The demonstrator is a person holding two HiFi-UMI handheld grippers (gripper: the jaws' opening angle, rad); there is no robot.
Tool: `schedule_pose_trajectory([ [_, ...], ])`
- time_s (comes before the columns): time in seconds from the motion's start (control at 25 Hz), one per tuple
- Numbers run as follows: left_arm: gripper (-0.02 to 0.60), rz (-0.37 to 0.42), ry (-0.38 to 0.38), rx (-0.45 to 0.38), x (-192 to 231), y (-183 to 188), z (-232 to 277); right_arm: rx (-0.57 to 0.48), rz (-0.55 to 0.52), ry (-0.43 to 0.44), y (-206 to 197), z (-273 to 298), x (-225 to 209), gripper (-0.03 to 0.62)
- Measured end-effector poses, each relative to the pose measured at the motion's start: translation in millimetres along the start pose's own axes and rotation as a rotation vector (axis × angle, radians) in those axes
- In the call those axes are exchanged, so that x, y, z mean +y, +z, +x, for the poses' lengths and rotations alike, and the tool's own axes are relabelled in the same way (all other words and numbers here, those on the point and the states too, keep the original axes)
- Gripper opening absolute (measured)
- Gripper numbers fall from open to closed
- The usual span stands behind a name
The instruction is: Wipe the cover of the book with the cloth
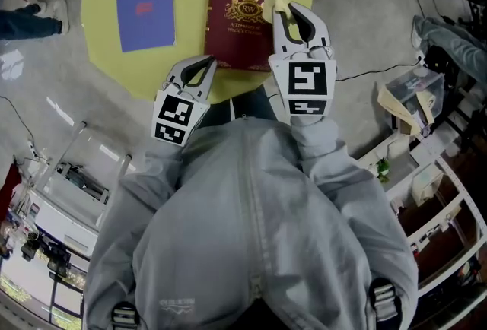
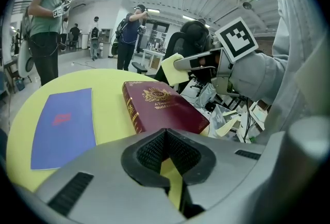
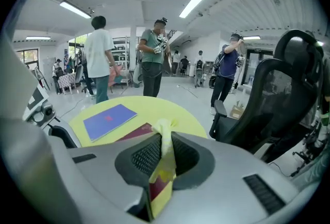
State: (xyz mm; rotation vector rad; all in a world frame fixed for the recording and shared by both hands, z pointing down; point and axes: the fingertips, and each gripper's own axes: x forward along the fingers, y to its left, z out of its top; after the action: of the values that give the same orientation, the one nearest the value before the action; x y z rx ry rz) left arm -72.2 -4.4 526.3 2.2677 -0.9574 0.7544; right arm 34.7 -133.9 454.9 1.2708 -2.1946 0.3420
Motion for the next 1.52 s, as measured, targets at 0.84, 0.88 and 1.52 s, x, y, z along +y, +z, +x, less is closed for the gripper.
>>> schedule_pose_trajectory([
  [0.84, 0.018, -0.039, -0.011, 0.000, 1, -7, 4, 0.021, 0.132, 0.260, 6, 44, 91, 0.056],
  [0.88, 0.018, -0.040, -0.013, 0.001, 2, -7, 4, 0.028, 0.141, 0.268, 4, 48, 92, 0.057],
  [1.52, 0.018, -0.049, -0.023, -0.002, 5, -8, 6, 0.123, 0.047, 0.241, -30, 75, 107, 0.057],
])
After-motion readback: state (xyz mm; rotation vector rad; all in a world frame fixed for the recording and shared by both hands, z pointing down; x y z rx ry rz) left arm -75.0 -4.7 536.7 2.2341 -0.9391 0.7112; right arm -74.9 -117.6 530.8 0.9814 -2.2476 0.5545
